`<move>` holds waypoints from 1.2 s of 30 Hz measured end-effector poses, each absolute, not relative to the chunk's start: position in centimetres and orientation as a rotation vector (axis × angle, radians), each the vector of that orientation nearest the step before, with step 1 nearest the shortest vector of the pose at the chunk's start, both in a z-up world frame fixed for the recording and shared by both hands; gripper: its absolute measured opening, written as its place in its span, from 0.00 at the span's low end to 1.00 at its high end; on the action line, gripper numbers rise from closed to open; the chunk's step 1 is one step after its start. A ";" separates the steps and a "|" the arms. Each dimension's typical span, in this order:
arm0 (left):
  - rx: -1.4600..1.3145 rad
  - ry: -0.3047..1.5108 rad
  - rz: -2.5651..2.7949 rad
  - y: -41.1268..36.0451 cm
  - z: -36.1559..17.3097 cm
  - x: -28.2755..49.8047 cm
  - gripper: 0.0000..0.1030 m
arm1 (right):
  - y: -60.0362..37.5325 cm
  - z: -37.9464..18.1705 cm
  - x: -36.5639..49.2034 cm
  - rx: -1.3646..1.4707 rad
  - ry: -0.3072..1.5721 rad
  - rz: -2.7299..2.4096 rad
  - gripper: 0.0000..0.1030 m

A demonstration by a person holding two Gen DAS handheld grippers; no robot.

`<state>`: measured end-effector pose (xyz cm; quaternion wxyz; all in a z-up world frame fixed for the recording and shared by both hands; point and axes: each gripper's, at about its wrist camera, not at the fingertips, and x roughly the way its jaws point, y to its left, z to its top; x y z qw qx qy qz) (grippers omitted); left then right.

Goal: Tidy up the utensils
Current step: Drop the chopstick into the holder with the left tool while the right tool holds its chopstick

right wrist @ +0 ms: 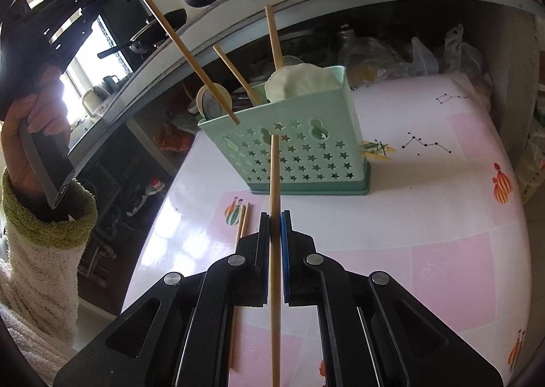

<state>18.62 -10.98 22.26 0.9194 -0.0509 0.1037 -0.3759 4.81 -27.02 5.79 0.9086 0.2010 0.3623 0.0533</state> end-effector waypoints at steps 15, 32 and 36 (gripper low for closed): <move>-0.058 0.154 -0.742 -13.7 20.5 20.5 0.05 | -27.6 5.6 4.7 0.433 0.745 0.111 0.04; -0.001 0.343 -0.724 -14.9 13.7 22.1 0.05 | -27.6 5.7 4.8 0.422 0.748 0.111 0.04; -0.001 0.402 -0.726 -14.7 12.2 22.2 0.05 | -27.4 6.1 4.7 0.413 0.742 0.110 0.04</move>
